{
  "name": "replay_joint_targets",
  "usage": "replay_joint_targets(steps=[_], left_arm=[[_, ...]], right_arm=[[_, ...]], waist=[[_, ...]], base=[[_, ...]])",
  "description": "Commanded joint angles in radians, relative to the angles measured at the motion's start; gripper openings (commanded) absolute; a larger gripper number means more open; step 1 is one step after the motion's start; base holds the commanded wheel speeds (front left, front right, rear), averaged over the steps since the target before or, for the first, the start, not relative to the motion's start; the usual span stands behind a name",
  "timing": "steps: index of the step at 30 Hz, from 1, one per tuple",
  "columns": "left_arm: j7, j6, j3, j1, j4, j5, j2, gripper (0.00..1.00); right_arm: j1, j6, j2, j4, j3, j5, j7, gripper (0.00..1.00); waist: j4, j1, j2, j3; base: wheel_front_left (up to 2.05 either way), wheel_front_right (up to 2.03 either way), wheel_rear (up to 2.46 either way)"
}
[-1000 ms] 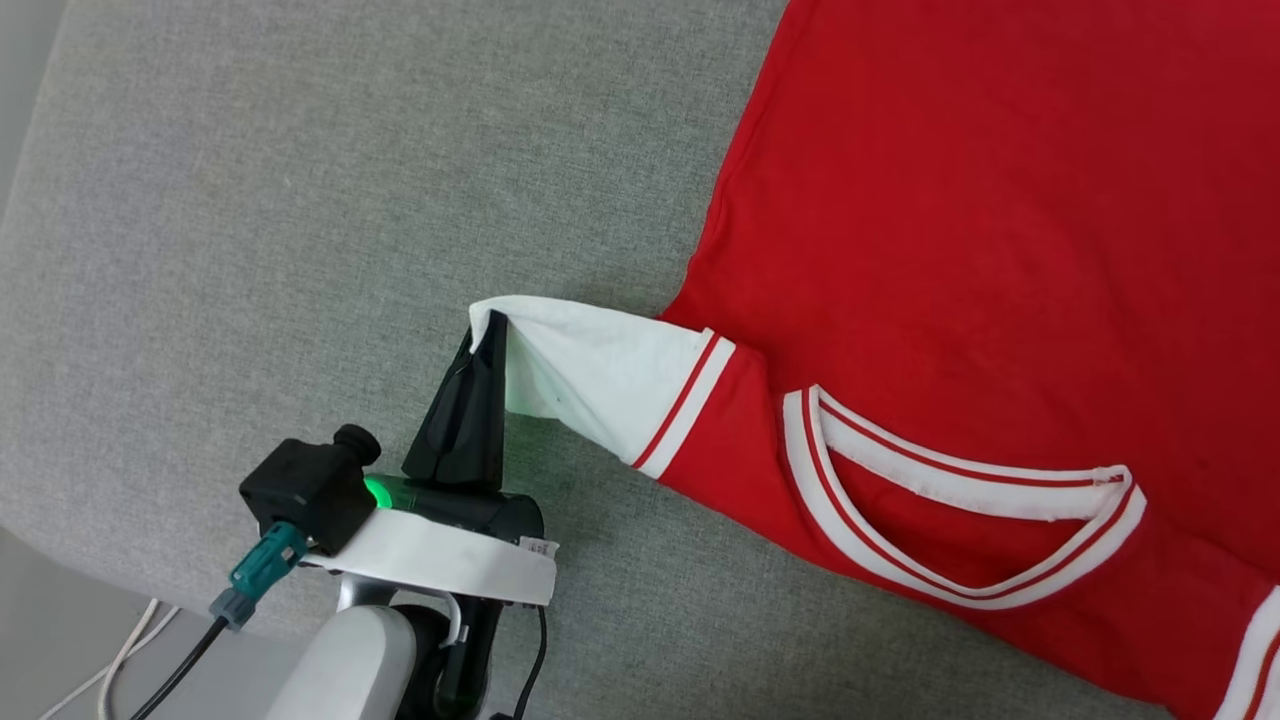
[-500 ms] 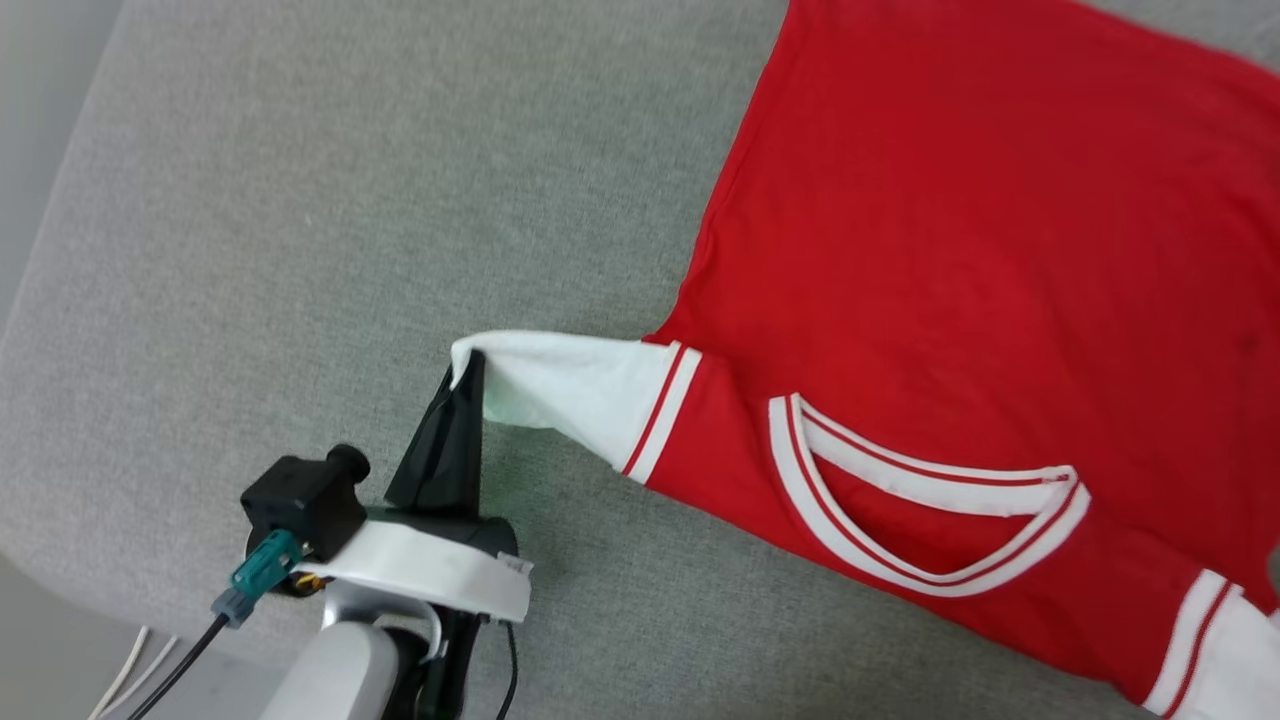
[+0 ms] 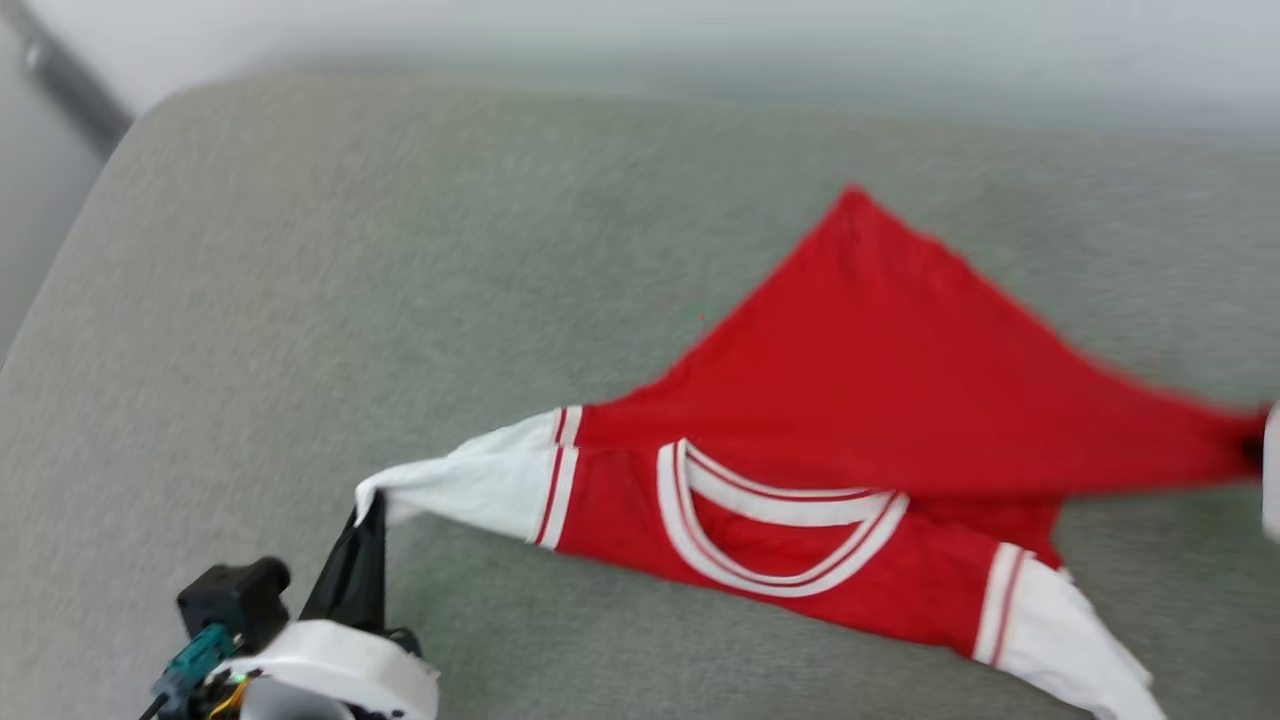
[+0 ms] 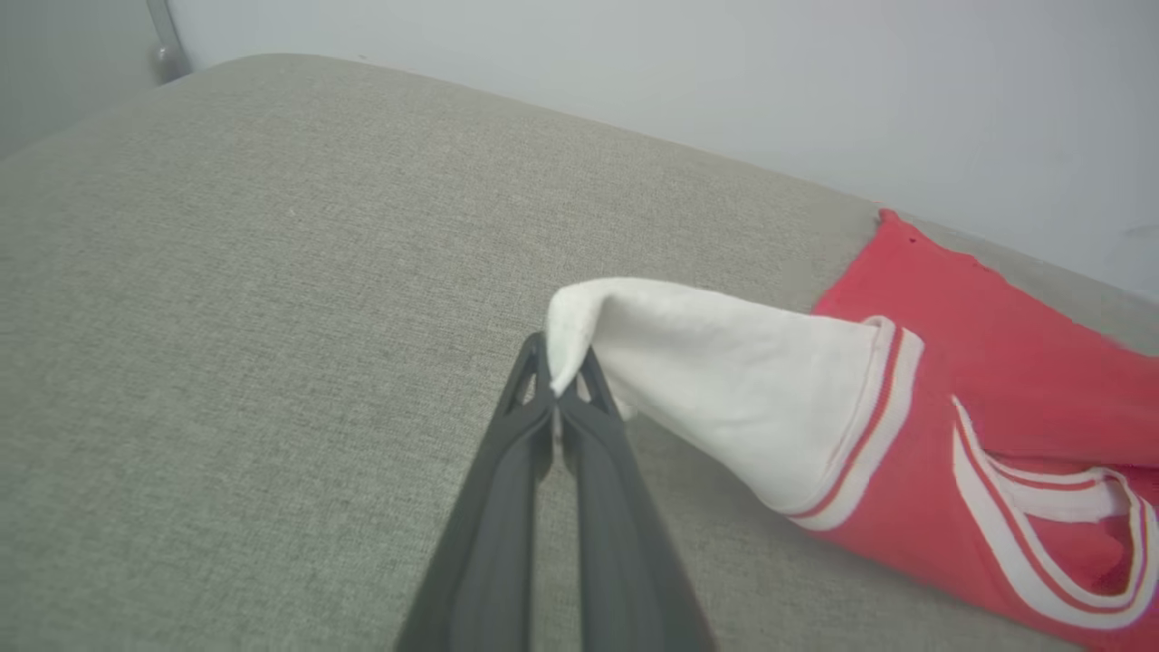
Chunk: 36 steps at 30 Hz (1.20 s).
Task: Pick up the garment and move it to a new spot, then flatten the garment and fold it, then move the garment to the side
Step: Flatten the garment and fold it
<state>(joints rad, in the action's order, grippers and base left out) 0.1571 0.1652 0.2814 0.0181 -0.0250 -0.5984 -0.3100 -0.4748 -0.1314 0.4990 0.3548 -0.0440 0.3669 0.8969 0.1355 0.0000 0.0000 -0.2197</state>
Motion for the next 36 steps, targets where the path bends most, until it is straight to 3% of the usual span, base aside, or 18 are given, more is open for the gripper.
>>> replay_joint_targets(steps=[1,5,11,12,13,14,18,21,25,28,32,36], left_arm=[[-0.006,0.014,-0.014,-0.028,0.006,-0.006,-0.014,0.0],[-0.022,0.034,-0.024,-0.071,0.014,-0.015,-0.027,0.0],[-0.044,0.047,-0.031,-0.11,0.029,-0.029,-0.039,0.0],[-0.046,0.048,-0.032,-0.113,0.031,-0.028,-0.041,0.0],[-0.048,0.051,-0.031,-0.115,0.034,-0.029,-0.042,0.0],[-0.052,0.054,-0.032,-0.116,0.038,-0.03,-0.043,0.0],[-0.063,0.06,-0.028,-0.11,0.053,-0.026,-0.049,0.0],[-0.072,0.062,-0.021,-0.098,0.065,-0.02,-0.051,0.0],[-0.081,0.063,-0.011,-0.08,0.083,-0.012,-0.052,0.0],[-0.084,0.064,-0.003,-0.059,0.097,-0.005,-0.049,0.0],[-0.08,0.055,0.018,-0.02,0.115,0.006,-0.039,0.0],[-0.074,0.037,0.041,0.039,0.116,0.018,-0.025,0.0]], right_arm=[[0.092,0.001,-0.012,-0.044,-0.018,0.019,0.013,0.0],[0.309,0.001,-0.042,-0.148,-0.051,0.03,0.029,0.0],[0.549,0.001,-0.164,-0.209,-0.096,0.027,0.047,0.0],[0.566,0.001,-0.182,-0.211,-0.102,0.02,0.037,0.15],[0.577,0.001,-0.202,-0.211,-0.105,0.025,0.028,0.87],[0.579,0.001,-0.223,-0.217,-0.111,0.03,0.004,1.0],[0.547,0.001,-0.243,-0.247,-0.115,0.004,-0.129,1.0],[0.506,0.001,-0.226,-0.262,-0.117,-0.028,-0.298,1.0],[0.419,0.001,-0.256,-0.228,-0.126,-0.025,-0.538,1.0],[0.342,0.001,-0.266,-0.166,-0.1,-0.005,-0.635,1.0],[0.216,0.001,-0.251,-0.076,-0.039,0.025,-0.636,1.0],[0.097,0.001,-0.222,0.014,0.026,0.075,-0.448,1.0]], waist=[[-0.09,0.0,0.0,0.092],[-0.131,0.0,0.0,0.137],[-0.173,0.0,0.0,0.162],[-0.179,0.0,0.0,0.162],[-0.184,0.0,0.0,0.16],[-0.19,0.0,0.0,0.158],[-0.2,0.0,0.0,0.149],[-0.197,0.0,0.0,0.141],[-0.18,0.0,0.0,0.119],[-0.164,0.0,0.0,0.094],[-0.13,0.0,0.0,0.036],[-0.085,0.0,0.0,-0.027]], base=[[0.0,0.0,0.0],[0.0,0.0,0.0],[0.0,0.0,0.0],[0.0,0.0,0.0],[0.0,0.0,0.0],[0.0,0.0,0.0],[0.0,0.0,0.0],[0.0,0.0,0.0],[0.0,0.0,0.0],[0.0,0.0,0.0],[0.0,0.0,0.0],[0.0,0.0,0.0]])
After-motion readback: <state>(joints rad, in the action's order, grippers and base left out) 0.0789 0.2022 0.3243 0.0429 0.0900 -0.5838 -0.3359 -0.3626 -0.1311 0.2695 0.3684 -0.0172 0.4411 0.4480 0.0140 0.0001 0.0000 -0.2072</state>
